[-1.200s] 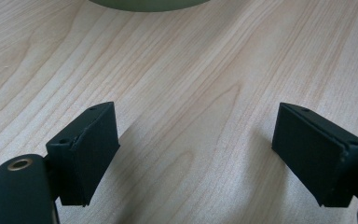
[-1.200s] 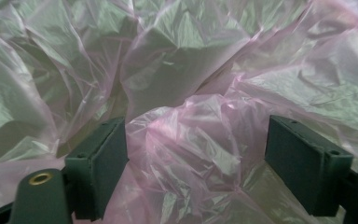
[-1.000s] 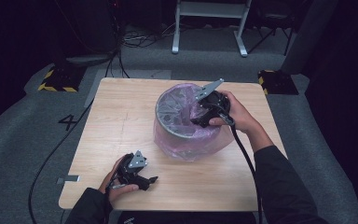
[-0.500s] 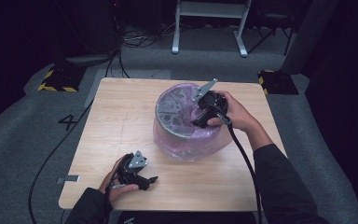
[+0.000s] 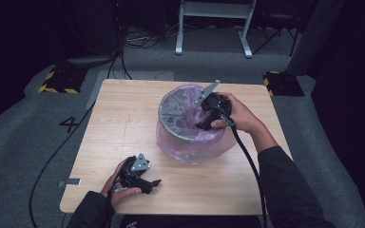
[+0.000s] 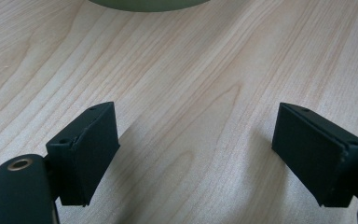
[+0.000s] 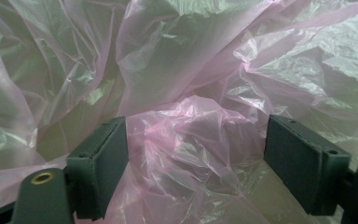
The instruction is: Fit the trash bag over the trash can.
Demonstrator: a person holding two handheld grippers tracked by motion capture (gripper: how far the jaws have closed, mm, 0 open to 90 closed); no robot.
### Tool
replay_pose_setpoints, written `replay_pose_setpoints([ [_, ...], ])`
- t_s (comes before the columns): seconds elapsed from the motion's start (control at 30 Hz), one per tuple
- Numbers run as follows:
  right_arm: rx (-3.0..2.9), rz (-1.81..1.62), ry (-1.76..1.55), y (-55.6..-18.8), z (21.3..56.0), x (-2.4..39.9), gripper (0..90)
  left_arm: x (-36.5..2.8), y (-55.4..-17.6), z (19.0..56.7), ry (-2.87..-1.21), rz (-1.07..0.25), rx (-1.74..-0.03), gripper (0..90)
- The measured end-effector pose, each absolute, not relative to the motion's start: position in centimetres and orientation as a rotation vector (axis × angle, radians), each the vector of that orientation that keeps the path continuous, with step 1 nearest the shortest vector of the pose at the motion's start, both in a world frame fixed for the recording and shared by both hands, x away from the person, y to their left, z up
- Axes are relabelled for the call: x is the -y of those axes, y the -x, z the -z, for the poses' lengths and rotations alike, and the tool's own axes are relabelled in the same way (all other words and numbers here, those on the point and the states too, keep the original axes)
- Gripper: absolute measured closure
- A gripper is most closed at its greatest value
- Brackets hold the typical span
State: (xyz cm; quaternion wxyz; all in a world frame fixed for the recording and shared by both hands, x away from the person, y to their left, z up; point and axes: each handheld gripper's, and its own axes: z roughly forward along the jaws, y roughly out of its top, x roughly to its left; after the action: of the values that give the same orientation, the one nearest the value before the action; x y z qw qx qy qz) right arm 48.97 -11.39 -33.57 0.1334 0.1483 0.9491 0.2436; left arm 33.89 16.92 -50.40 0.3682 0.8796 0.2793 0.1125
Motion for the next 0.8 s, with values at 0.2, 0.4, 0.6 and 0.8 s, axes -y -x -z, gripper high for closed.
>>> replay_pose_setpoints([
  [0.2, -2.753, -0.680, -0.432, -48.95, 33.58, 11.26, 21.7, -16.93, -33.89, 50.40, -2.259, -0.290, -0.718, 14.0],
  [0.4, -2.743, -0.694, -0.451, -48.90, 33.57, 11.29, 21.8, -16.93, -33.89, 50.40, -2.259, -0.290, -0.718, 14.0],
  [0.6, -2.713, -0.801, -0.503, -48.89, 33.37, 11.80, 23.4, -16.93, -33.89, 50.40, -2.259, -0.290, -0.718, 14.0],
  [0.8, -2.692, -0.844, -0.520, -48.77, 33.14, 12.11, 21.7, -16.93, -33.89, 50.40, -2.259, -0.289, -0.717, 14.0],
])
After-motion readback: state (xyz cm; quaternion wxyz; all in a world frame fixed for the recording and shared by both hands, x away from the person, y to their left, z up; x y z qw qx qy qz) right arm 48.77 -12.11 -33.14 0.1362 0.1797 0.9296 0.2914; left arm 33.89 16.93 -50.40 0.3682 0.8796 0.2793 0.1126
